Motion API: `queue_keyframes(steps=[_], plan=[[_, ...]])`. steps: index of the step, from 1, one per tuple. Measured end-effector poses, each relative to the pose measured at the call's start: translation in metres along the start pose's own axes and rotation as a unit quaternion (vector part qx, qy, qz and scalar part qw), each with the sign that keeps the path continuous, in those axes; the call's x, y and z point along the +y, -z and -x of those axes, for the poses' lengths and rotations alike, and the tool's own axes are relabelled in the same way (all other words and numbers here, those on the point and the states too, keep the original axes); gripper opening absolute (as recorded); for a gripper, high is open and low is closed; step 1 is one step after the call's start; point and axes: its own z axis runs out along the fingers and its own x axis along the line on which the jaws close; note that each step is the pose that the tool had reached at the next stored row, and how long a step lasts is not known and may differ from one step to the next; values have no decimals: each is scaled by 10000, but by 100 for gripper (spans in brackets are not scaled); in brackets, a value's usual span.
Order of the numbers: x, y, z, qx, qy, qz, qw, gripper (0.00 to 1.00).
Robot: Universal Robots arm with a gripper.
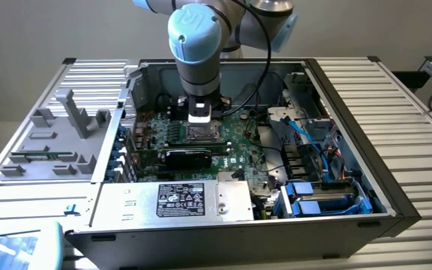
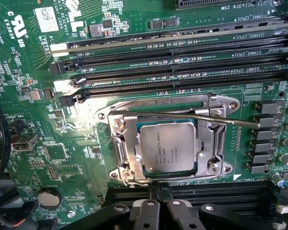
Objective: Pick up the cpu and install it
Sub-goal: 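Install the first cpu locking lever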
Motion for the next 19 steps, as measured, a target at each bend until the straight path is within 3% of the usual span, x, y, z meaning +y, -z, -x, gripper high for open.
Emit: queue_keyframes(steps=[19], plan=[[-9,-10,-6,0,0,1,10000,12]])
